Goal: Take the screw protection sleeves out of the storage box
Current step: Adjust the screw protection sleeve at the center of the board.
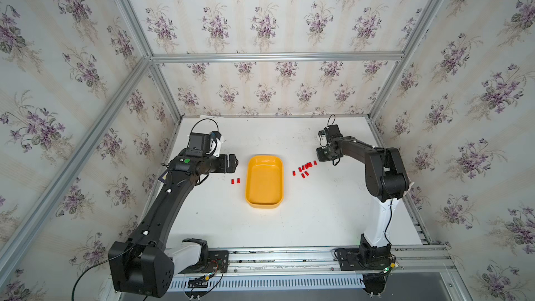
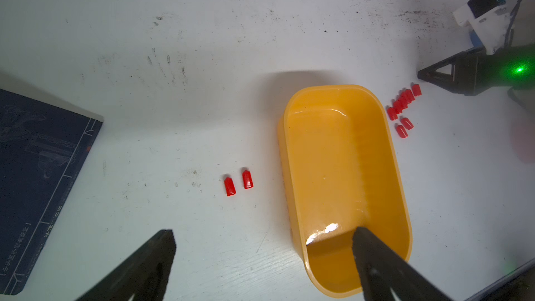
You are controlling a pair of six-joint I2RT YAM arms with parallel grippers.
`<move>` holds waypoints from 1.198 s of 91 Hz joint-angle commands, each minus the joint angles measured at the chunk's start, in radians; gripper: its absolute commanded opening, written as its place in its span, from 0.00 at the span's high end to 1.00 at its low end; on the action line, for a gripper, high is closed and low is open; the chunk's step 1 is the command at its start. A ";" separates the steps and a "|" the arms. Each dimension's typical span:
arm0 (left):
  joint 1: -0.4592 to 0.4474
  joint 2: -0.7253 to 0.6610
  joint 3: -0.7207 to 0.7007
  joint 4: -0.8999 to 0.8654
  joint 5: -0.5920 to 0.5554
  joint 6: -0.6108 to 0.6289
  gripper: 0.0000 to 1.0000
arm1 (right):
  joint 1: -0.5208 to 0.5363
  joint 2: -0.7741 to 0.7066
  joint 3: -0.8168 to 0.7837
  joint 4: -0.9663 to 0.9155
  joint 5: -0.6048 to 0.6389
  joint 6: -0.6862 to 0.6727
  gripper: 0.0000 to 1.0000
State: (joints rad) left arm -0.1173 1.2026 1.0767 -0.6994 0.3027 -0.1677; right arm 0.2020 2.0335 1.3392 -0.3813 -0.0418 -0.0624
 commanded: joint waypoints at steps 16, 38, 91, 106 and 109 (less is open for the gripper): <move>0.002 0.003 -0.002 0.010 -0.002 0.004 0.00 | -0.001 -0.010 -0.042 -0.049 -0.032 0.062 0.81; 0.002 -0.004 -0.010 0.012 0.002 0.004 0.01 | -0.001 -0.039 -0.076 -0.025 -0.061 0.134 0.82; 0.002 -0.004 -0.017 0.015 0.004 0.002 0.01 | -0.001 -0.059 -0.108 -0.001 -0.090 0.159 0.72; 0.002 -0.006 -0.018 0.015 0.004 0.003 0.00 | 0.000 -0.070 -0.103 -0.001 -0.076 0.157 0.67; 0.002 -0.006 -0.018 0.014 0.004 0.003 0.00 | -0.001 -0.073 -0.102 -0.003 -0.073 0.156 0.67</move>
State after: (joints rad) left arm -0.1165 1.1984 1.0599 -0.6960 0.3031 -0.1680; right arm 0.2020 1.9644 1.2366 -0.3359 -0.1310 0.0830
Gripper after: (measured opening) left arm 0.995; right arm 0.328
